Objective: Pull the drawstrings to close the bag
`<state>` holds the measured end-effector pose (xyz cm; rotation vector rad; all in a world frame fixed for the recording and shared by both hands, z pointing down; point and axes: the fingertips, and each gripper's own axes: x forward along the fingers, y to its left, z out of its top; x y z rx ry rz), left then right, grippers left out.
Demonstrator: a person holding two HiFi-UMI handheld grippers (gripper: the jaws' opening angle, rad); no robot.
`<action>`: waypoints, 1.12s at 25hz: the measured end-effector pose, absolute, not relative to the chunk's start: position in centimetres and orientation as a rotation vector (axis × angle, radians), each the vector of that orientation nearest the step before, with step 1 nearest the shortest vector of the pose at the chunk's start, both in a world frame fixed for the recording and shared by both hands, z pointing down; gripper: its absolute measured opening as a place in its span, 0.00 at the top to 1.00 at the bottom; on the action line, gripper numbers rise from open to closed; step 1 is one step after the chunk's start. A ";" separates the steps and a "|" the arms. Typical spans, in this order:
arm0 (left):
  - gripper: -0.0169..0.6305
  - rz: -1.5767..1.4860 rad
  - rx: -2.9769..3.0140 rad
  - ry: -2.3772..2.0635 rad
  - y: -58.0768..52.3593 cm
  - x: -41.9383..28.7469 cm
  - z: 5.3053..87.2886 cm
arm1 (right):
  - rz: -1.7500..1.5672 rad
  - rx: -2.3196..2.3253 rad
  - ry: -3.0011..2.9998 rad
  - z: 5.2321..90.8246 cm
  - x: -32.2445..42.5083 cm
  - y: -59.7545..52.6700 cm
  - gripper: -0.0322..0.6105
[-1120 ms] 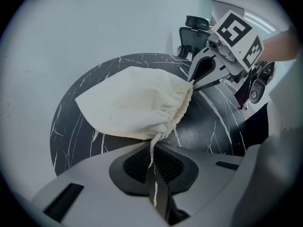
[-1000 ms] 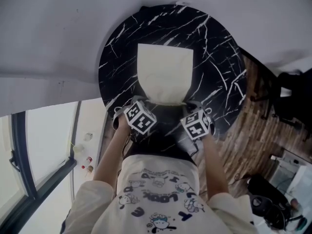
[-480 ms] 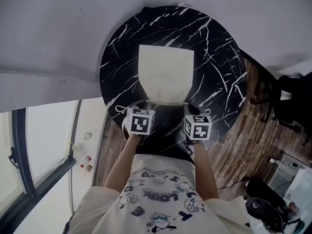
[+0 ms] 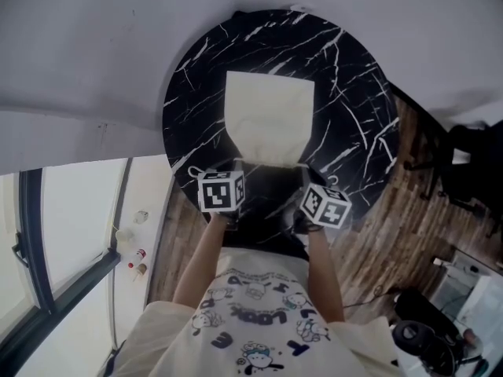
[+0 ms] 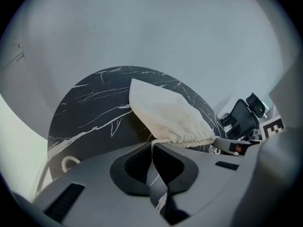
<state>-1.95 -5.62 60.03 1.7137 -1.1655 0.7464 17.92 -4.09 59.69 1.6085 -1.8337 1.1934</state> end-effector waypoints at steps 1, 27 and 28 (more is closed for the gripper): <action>0.90 0.735 1.702 -1.171 -5.7 -2.2 60.0 | 1.208 1.620 -1.831 59.8 18.2 -4.0 0.92; 0.91 0.537 1.501 -1.321 -6.6 -8.3 60.1 | 1.401 1.952 -1.652 60.1 25.2 -3.2 0.92; 0.91 0.541 1.506 -1.333 -6.7 -8.3 60.0 | 1.430 1.965 -1.645 60.1 25.2 -3.3 0.92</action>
